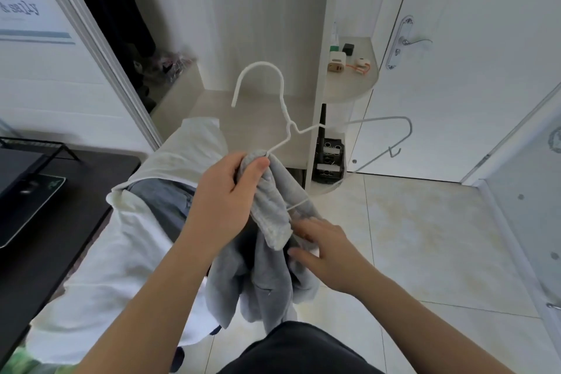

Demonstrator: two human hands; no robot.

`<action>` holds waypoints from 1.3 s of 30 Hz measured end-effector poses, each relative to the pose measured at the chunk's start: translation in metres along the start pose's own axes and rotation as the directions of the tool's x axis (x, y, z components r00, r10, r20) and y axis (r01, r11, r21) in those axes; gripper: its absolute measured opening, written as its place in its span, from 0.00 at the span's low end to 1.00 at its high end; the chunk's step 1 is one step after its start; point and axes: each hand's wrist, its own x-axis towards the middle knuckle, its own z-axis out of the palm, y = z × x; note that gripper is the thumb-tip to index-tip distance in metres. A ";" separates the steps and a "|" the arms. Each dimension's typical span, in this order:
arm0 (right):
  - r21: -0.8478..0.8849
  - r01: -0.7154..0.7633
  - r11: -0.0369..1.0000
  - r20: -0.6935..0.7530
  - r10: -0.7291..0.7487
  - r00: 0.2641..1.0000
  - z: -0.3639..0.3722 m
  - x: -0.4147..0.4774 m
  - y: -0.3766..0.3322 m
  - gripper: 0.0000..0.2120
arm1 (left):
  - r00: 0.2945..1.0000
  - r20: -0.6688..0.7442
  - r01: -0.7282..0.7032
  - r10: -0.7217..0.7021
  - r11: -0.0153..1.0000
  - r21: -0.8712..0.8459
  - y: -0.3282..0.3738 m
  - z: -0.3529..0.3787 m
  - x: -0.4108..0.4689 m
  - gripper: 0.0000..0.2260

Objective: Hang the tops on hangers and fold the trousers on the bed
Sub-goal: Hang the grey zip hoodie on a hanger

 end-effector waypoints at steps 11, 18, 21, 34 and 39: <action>-0.522 0.056 0.851 0.123 0.010 0.992 -0.019 0.029 0.057 0.11 | 0.992 0.009 0.124 -0.124 0.992 -0.025 -0.029 -0.037 -0.011 0.07; -0.524 0.229 0.821 -0.002 -0.270 0.963 -0.078 0.039 0.074 0.06 | 0.997 0.052 0.056 -0.065 0.985 0.161 -0.035 -0.069 -0.023 0.12; -0.554 0.298 0.777 -0.009 -0.363 0.932 -0.096 0.045 0.061 0.04 | 0.996 0.001 0.087 -0.088 0.988 0.128 -0.031 -0.076 -0.022 0.13; -0.525 0.238 0.817 -0.304 -0.441 0.845 -0.122 0.055 0.045 0.09 | 0.993 -0.066 0.084 -0.095 0.984 -0.156 -0.033 -0.080 -0.012 0.19; -0.407 0.218 0.887 -0.323 -0.363 0.874 -0.119 0.055 0.043 0.08 | 0.992 -0.083 0.082 -0.092 0.990 -0.118 -0.030 -0.078 -0.004 0.19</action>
